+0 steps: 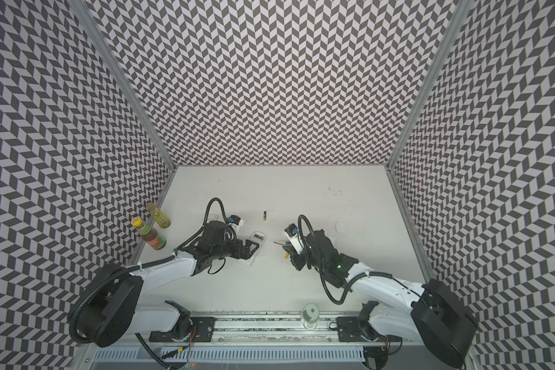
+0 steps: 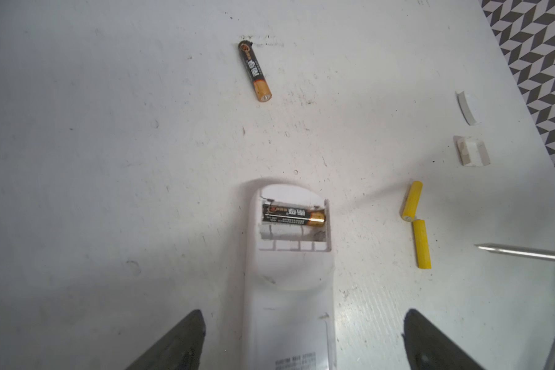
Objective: Unload the batteries from the remote control
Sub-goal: 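Lower the remote flat onto the table with the left gripper and release, then move the left gripper back over the remote's battery end to regrasp it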
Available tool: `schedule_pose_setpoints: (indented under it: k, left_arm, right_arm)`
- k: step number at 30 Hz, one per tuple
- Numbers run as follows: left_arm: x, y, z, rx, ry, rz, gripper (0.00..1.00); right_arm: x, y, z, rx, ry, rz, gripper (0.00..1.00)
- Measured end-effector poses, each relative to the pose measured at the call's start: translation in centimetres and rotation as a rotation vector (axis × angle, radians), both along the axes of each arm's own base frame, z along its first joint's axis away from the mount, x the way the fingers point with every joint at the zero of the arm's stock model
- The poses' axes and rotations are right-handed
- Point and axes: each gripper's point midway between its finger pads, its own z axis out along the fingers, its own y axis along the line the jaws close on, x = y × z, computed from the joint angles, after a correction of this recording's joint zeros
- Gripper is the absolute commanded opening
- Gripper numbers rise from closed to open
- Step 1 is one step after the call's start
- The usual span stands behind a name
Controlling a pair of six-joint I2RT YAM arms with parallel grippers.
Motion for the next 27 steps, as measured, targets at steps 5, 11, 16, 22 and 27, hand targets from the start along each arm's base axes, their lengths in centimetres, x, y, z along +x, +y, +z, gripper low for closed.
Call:
schedule_pose_setpoints:
  k: [5,11,16,22,27]
  left_arm:
    - [0.4,0.4,0.7,-0.008,-0.022,0.003,1.00]
    - [2.3,1.9,2.7,-0.015,-0.098,0.035,1.00]
    - [3.6,3.2,4.3,-0.008,-0.186,0.040,1.00]
    - [5.3,4.6,6.7,0.037,-0.305,0.010,1.00]
    - [6.4,5.4,9.8,0.086,-0.419,-0.026,1.00]
  right_arm:
    - [0.0,0.3,-0.6,-0.003,0.020,0.004,0.00]
    - [0.0,1.1,-2.4,-0.029,0.056,0.018,0.00]
    - [0.0,1.5,-4.4,-0.065,0.094,0.031,0.00]
    - [0.5,2.1,-5.2,-0.081,0.096,0.039,0.00]
    - [1.3,3.2,-5.5,-0.081,0.093,0.053,0.00]
